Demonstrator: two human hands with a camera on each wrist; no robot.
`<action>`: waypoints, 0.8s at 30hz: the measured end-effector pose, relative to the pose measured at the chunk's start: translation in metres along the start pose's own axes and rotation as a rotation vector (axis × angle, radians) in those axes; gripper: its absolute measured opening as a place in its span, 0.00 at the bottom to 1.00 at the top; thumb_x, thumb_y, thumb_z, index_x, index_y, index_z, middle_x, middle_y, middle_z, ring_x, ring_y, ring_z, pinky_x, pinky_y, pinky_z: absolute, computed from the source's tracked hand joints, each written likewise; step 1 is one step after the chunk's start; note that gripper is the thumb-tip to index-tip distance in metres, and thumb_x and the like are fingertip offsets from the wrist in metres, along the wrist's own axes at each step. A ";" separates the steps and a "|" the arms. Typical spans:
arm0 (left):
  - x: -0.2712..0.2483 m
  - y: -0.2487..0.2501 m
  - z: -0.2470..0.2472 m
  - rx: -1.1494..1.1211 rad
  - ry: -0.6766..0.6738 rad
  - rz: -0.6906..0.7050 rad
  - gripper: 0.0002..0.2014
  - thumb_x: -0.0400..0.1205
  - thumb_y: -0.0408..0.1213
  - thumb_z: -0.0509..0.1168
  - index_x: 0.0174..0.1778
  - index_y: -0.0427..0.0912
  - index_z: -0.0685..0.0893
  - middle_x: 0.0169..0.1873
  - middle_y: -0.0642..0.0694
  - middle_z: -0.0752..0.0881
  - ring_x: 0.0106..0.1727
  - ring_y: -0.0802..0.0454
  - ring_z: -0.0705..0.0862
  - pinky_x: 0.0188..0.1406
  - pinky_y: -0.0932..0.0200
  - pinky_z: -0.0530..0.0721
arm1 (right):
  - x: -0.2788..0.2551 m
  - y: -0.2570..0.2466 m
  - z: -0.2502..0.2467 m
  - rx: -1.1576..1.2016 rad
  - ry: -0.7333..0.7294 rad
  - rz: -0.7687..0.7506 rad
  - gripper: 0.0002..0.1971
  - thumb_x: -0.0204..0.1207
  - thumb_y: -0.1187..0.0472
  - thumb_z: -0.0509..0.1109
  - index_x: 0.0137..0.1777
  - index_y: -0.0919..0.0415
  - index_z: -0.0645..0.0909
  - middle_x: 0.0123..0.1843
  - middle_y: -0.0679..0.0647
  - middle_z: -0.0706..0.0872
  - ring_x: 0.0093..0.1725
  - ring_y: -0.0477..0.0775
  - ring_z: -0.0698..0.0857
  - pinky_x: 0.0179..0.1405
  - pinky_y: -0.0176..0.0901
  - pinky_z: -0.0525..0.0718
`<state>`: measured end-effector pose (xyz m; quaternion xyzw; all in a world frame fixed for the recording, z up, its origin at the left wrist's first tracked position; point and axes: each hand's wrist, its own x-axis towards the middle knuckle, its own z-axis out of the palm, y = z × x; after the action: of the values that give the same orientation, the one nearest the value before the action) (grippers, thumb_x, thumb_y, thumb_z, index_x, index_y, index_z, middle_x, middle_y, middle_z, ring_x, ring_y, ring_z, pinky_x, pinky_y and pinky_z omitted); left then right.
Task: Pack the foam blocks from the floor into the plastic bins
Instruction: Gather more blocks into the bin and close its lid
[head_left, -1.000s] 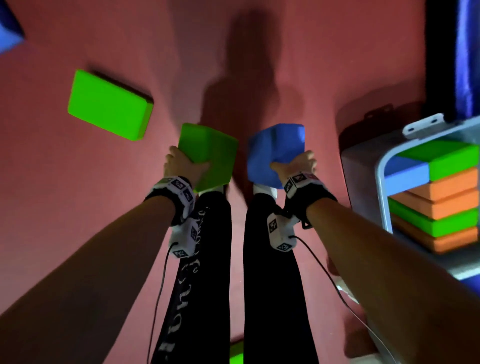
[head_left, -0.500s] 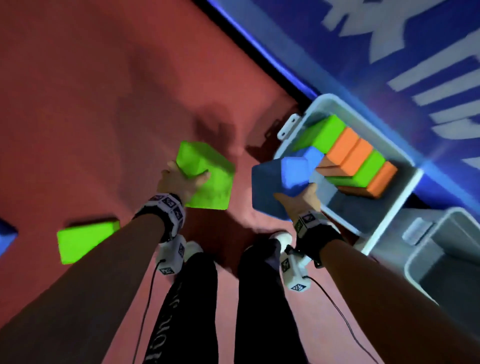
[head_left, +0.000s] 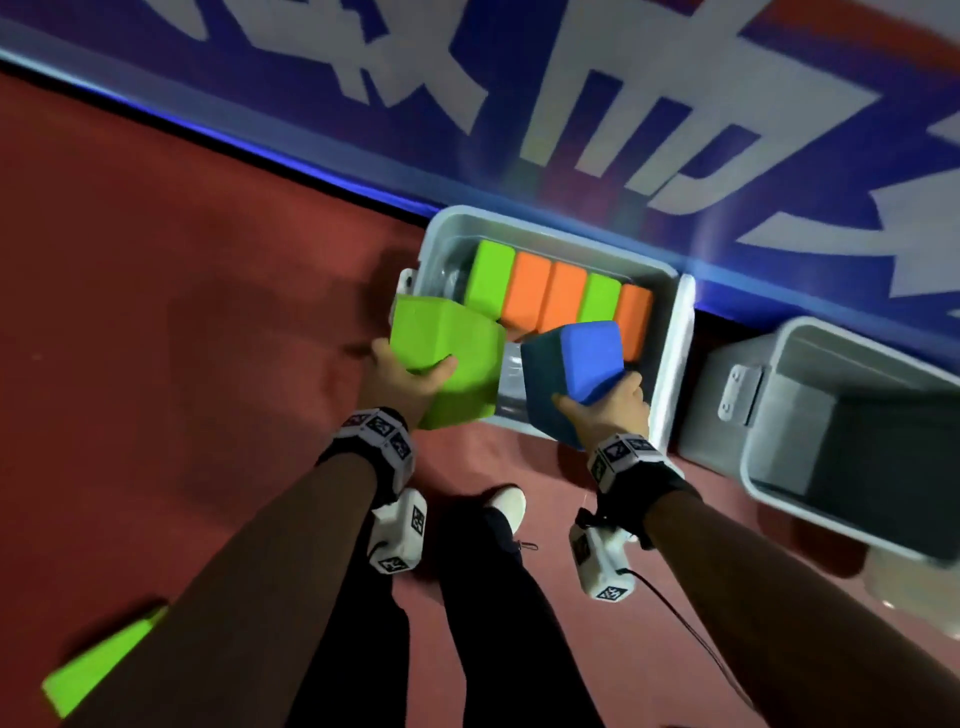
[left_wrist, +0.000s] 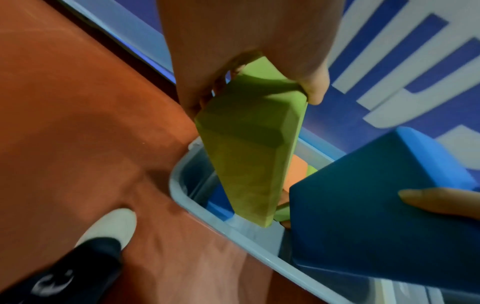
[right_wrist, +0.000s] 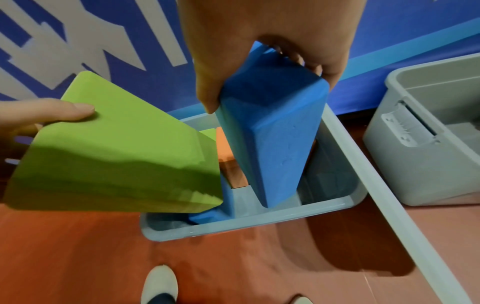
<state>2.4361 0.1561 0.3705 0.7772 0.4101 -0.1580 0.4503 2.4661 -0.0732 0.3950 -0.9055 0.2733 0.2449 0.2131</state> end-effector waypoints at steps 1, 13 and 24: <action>0.002 0.005 0.012 0.010 -0.022 0.016 0.45 0.51 0.71 0.70 0.54 0.42 0.70 0.53 0.39 0.85 0.55 0.40 0.84 0.58 0.45 0.82 | 0.006 0.008 -0.002 -0.002 0.002 0.015 0.38 0.60 0.44 0.79 0.61 0.65 0.66 0.62 0.63 0.77 0.64 0.67 0.76 0.62 0.60 0.76; 0.046 0.021 0.110 0.527 -0.158 0.133 0.43 0.66 0.65 0.73 0.62 0.34 0.68 0.64 0.36 0.75 0.60 0.34 0.80 0.51 0.45 0.78 | 0.065 0.033 0.018 0.019 0.095 0.035 0.40 0.61 0.40 0.75 0.67 0.64 0.69 0.62 0.62 0.79 0.63 0.66 0.76 0.59 0.57 0.76; 0.065 0.017 0.153 0.676 -0.118 0.119 0.44 0.66 0.67 0.71 0.62 0.33 0.67 0.62 0.36 0.75 0.59 0.36 0.80 0.42 0.48 0.72 | 0.097 0.010 0.025 -0.074 0.063 0.019 0.40 0.62 0.37 0.72 0.69 0.60 0.68 0.63 0.59 0.79 0.63 0.65 0.75 0.60 0.56 0.75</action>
<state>2.5087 0.0567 0.2569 0.8946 0.2618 -0.3028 0.1989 2.5224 -0.1056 0.3181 -0.9173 0.2795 0.2280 0.1685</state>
